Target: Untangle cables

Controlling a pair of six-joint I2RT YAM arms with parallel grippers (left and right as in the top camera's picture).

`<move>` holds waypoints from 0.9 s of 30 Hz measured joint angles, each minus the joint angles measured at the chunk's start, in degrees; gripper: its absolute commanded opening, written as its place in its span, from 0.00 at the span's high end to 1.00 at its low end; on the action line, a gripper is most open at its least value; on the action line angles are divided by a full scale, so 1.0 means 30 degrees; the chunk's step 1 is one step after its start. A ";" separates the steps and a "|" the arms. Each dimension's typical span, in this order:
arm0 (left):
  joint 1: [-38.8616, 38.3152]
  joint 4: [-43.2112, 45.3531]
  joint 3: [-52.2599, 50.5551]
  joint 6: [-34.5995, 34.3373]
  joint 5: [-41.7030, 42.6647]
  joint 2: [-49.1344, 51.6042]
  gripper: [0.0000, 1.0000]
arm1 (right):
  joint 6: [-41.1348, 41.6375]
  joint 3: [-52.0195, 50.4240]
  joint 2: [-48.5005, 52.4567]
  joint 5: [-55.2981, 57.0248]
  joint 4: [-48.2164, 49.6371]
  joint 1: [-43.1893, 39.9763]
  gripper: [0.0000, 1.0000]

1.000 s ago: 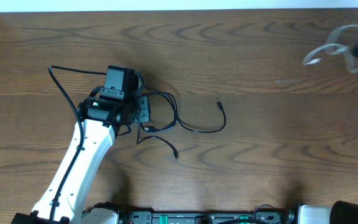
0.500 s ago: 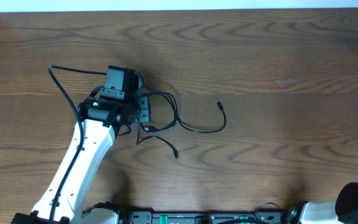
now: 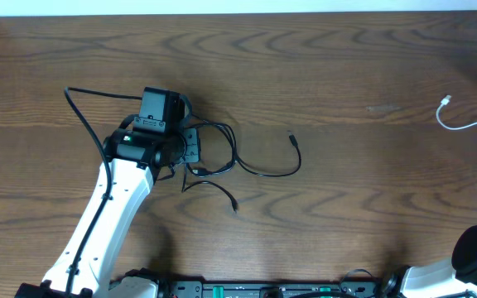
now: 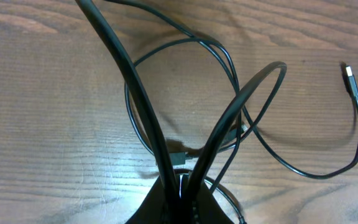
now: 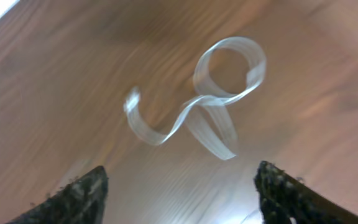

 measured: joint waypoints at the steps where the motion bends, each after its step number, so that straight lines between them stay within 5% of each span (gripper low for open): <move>1: 0.0000 -0.0022 0.0000 0.0000 0.0000 0.0000 0.92 | -0.0306 0.0000 0.0007 -0.1093 -0.0401 0.0007 0.23; 7: 0.0000 0.0481 0.0000 -0.0007 0.0962 0.0000 0.92 | -0.2783 -0.0029 0.0022 -0.6688 -0.4182 0.1843 0.08; 12: 0.0066 0.5071 0.0007 -0.0036 0.8189 0.0007 0.92 | -0.4444 -0.1377 0.0022 -0.7919 -0.4772 0.5748 0.03; 18: -0.0678 0.9260 0.0080 -0.0226 1.6874 0.0000 0.92 | -0.4932 -0.5377 0.0117 -0.9617 -0.1931 1.0040 0.01; 27: -0.1603 0.9180 0.0080 -0.0291 1.8724 0.0007 0.93 | -0.5013 -0.7038 0.0131 -1.2582 0.3249 1.3784 0.03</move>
